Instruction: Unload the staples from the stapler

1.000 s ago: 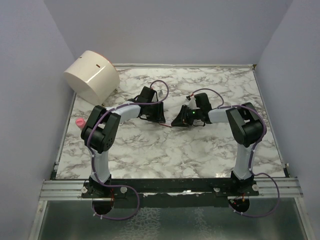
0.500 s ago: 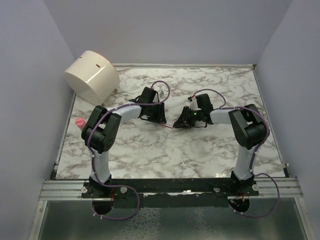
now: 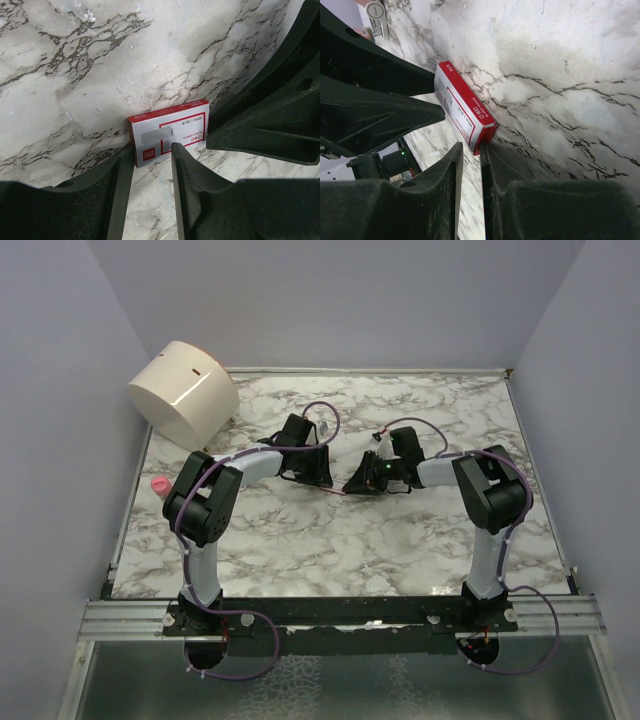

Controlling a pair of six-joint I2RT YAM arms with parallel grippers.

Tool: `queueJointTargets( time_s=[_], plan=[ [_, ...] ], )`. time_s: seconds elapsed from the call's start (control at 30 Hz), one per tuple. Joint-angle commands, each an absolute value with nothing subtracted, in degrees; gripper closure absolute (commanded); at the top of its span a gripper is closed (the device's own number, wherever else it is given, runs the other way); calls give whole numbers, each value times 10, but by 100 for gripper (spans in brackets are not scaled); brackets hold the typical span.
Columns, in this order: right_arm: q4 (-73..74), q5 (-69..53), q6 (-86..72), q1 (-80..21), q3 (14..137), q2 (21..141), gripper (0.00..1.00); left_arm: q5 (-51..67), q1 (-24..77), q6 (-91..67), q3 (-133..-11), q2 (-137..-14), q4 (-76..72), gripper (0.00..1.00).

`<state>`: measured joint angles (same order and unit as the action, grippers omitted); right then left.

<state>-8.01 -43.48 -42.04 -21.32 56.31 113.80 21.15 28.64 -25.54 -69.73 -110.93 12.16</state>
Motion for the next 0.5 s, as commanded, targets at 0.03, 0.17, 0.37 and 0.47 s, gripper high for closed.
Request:
queueJointTargets(
  time_s=[0.03,0.17,0.37,0.47],
  plan=[
    [-110,-451,-430,-216,575,1149,78,207,293,-250,-692,-1123,142,61],
    [-115,-455,-433,-216,577,1151,78,209,294,-251,-693,-1123,142,61],
    [-111,-456,-427,-216,579,1147,78,207,294,-251,-693,-1121,142,61],
    [-50,-414,-389,-214,577,1111,73,188,293,-245,-690,-1112,145,60]
  ],
)
